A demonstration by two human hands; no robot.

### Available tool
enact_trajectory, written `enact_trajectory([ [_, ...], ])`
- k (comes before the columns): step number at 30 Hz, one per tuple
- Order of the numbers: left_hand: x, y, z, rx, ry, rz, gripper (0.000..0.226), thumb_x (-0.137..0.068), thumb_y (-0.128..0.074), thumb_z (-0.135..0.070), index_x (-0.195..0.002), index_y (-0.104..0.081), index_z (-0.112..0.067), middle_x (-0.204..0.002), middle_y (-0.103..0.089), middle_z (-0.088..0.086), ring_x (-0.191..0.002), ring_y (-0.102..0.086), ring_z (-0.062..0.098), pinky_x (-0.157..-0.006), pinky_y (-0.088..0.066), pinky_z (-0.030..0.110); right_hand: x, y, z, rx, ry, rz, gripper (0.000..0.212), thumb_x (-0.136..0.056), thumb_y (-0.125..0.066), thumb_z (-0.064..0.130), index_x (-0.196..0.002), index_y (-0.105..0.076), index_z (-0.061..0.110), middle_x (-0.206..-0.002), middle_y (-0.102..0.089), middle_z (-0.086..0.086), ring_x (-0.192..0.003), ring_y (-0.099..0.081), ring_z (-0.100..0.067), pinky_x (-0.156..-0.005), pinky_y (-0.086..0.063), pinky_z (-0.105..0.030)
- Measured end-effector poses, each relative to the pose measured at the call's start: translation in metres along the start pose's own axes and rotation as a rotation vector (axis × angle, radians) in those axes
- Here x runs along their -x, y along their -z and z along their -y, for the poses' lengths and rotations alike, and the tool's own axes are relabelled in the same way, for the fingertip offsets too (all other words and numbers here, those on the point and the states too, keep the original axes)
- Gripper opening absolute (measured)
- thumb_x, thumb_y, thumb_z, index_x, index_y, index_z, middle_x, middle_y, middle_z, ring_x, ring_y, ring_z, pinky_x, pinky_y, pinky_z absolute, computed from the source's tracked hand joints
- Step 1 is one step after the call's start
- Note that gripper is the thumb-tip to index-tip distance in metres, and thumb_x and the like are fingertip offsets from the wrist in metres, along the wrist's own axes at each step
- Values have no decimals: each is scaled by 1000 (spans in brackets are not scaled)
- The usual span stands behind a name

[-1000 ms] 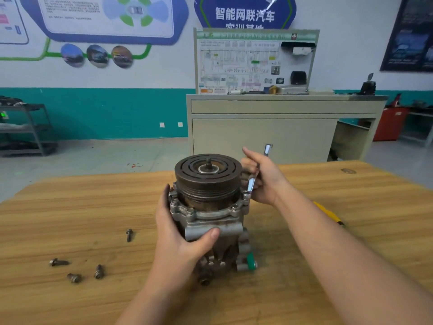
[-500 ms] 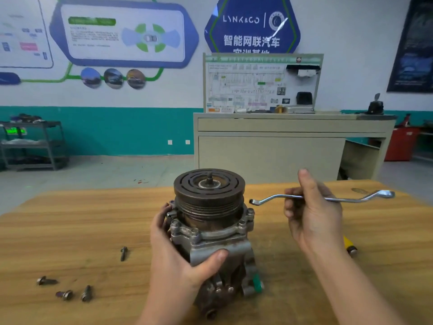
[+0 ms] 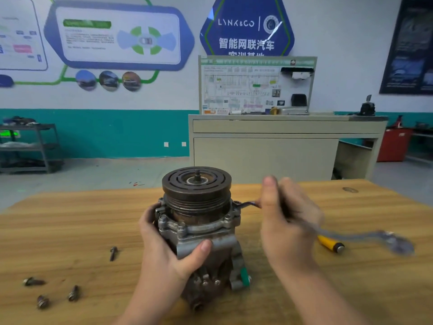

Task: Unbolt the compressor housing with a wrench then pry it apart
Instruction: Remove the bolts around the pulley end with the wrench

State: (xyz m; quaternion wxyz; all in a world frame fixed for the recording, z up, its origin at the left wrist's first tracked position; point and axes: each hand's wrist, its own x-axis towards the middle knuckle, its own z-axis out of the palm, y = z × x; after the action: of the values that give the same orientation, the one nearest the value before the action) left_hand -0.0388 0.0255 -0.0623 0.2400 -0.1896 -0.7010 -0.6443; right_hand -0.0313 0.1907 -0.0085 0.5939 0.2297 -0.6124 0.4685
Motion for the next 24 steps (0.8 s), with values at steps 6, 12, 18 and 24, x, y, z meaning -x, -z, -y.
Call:
enact_trajectory([
  [6,-15,0,6,-28,18,60,102,-50,-78,-49,-128,-15,-30,-125,-42,-17,-105,-45,-23,-83,-36,-2,3,-37,2,259,198,-148,48,-98,-46,17,-50,-44,9,-52,-35,3,-48,-28,-9,-49,-21,-17],
  [12,-36,23,12,-61,138,206,109,-40,-76,-69,-128,-16,-47,-117,-46,-27,-102,-48,-13,-80,-37,13,8,-25,-13,-280,-350,-142,51,-89,-45,64,-57,-52,24,-52,-53,2,-45,-49,-11,-46,-38,-23],
  [18,-40,32,13,-169,181,217,101,-25,-58,-94,-114,-16,-72,-114,-45,-35,-93,-50,-18,-73,-38,14,-12,-13,-44,-688,-1057,-120,36,-77,-65,40,-89,-52,8,-55,-65,-7,-35,-52,-12,-37,-42,-18],
  [24,-29,22,6,-151,91,119,118,-33,-71,-74,-134,-13,-55,-132,-33,-35,-125,-36,0,-98,-32,22,-12,-8,-44,-704,-831,-223,12,-102,-41,19,-95,-44,10,-63,-68,-7,-45,-59,-15,-45,-48,-23],
])
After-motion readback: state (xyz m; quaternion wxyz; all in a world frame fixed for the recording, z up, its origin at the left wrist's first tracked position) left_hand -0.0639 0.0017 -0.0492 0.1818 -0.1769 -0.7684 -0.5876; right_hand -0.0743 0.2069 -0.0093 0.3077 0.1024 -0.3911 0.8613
